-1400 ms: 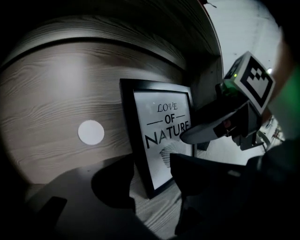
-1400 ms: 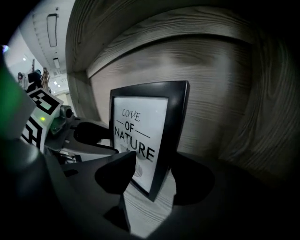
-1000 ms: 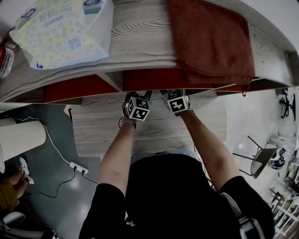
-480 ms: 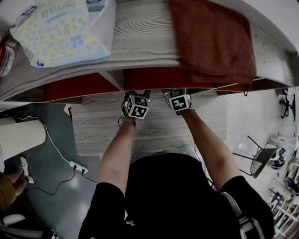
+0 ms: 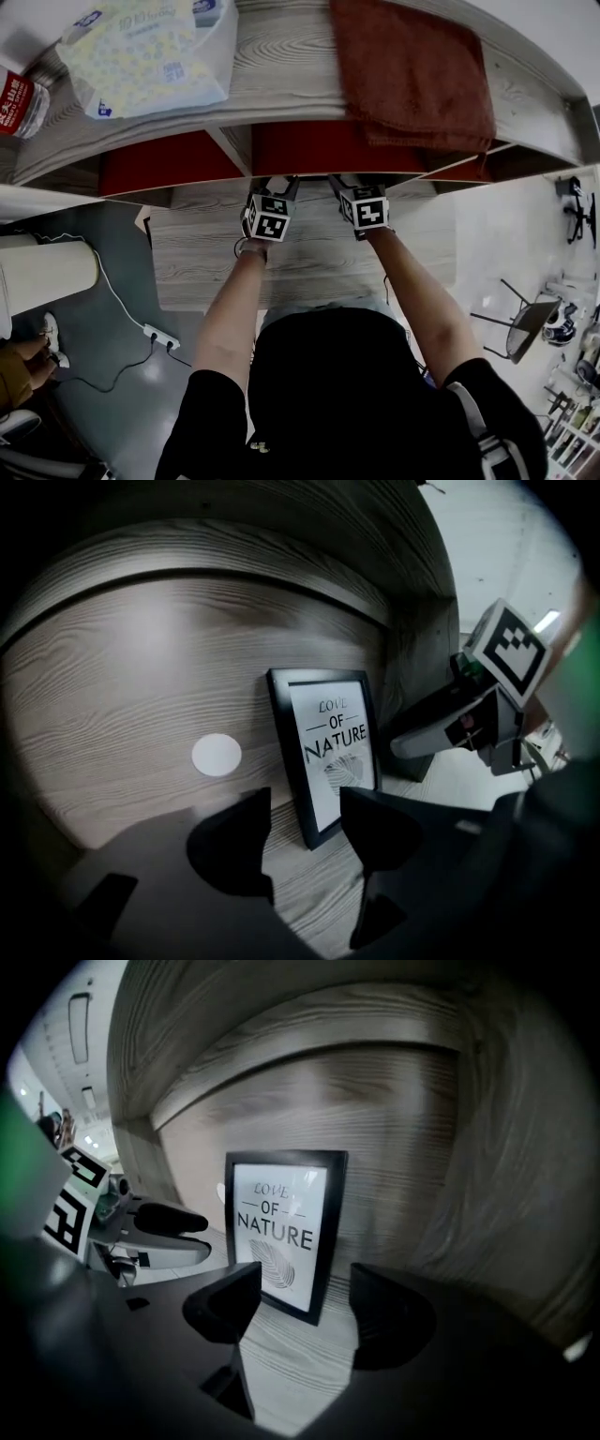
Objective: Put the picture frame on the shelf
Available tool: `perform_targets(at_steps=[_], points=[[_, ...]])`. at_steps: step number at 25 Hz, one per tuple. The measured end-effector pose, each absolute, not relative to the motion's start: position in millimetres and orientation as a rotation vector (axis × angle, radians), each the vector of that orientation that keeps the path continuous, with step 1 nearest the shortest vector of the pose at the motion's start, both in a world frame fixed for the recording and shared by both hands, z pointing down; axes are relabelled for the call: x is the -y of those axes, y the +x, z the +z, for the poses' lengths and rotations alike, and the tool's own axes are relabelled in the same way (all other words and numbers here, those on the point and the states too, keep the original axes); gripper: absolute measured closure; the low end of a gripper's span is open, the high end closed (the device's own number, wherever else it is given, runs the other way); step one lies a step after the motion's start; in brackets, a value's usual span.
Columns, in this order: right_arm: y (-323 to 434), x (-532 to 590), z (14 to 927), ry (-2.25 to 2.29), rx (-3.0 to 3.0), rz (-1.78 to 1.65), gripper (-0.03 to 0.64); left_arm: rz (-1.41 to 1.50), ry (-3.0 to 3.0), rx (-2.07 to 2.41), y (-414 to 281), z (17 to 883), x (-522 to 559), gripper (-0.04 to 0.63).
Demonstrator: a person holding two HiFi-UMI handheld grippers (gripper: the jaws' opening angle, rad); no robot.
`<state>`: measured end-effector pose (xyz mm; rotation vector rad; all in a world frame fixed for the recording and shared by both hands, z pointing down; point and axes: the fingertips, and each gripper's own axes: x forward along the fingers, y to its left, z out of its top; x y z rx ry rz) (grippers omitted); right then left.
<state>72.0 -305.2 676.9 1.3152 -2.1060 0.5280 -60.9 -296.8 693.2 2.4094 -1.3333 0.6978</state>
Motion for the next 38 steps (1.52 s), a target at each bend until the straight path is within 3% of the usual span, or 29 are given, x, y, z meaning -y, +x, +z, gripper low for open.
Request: perform_targets(at_steps=[7,13,16,38], points=[[77,272,641,1.322,2.218,0.62,0.491,0.509,2.401,1.287,-65,640,262,0.389],[81,234,607,1.28,2.302,0.636,0.595,0.365,2.41,1.304,-67,591,224,0.537],[86,215,588,1.27,2.34,0.669,0.607,0.308,2.404,1.3,-63,569,204,0.584],[125,112,473,1.193,2.571,0.695,0.611,0.163,2.496,1.236,-24,458,108,0.586]])
